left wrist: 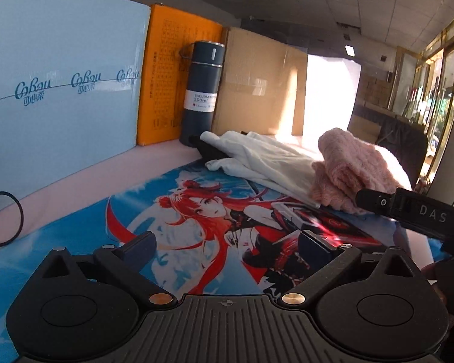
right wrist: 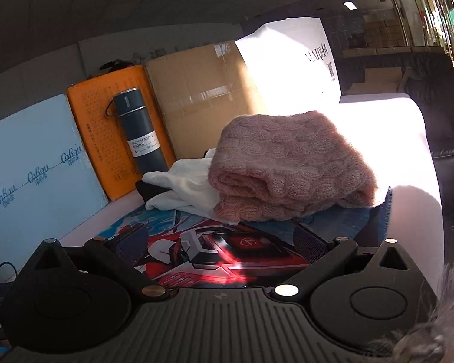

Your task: Fold clothes

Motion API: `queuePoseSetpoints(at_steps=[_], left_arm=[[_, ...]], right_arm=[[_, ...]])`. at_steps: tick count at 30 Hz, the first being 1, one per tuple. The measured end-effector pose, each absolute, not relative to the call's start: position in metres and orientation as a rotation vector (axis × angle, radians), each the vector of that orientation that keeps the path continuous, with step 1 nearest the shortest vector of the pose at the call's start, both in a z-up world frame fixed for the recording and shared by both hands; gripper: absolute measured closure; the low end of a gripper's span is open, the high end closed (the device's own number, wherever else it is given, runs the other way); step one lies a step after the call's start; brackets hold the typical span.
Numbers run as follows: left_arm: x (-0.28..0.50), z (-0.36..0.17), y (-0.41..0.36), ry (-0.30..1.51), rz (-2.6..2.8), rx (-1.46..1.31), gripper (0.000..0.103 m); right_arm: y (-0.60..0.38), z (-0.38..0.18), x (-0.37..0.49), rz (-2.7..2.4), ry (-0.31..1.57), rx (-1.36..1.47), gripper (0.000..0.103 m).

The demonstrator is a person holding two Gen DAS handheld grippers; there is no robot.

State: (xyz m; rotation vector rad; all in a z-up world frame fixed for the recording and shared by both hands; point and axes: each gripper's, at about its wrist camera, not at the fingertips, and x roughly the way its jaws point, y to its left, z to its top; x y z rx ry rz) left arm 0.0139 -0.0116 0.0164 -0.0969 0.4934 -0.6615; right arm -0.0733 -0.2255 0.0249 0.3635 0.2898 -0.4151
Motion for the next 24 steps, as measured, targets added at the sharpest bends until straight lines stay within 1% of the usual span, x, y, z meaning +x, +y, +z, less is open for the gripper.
queuePoseSetpoints(at_steps=[2, 4, 12, 17, 24], left_arm=[[0.015, 0.011, -0.009, 0.472, -0.658, -0.221, 0.000], [0.016, 0.007, -0.013, 0.467, -0.656, -0.257, 0.000], [0.000, 0.015, -0.021, 0.263, -0.574, -0.134, 0.000], [-0.004, 0.018, -0.025, 0.150, -0.439, -0.067, 0.000], [-0.013, 0.017, -0.025, 0.119, -0.465, 0.000, 0.000]], right_arm=[[-0.228, 0.025, -0.072, -0.534, 0.242, 0.368, 0.000], [-0.226, 0.025, -0.071, -0.619, 0.208, 0.356, 0.000], [-0.198, 0.019, -0.070, -0.731, 0.097, 0.135, 0.000], [-0.192, 0.019, -0.066, -0.714, 0.110, 0.086, 0.000], [-0.209, 0.015, -0.064, -0.675, 0.163, 0.201, 0.000]])
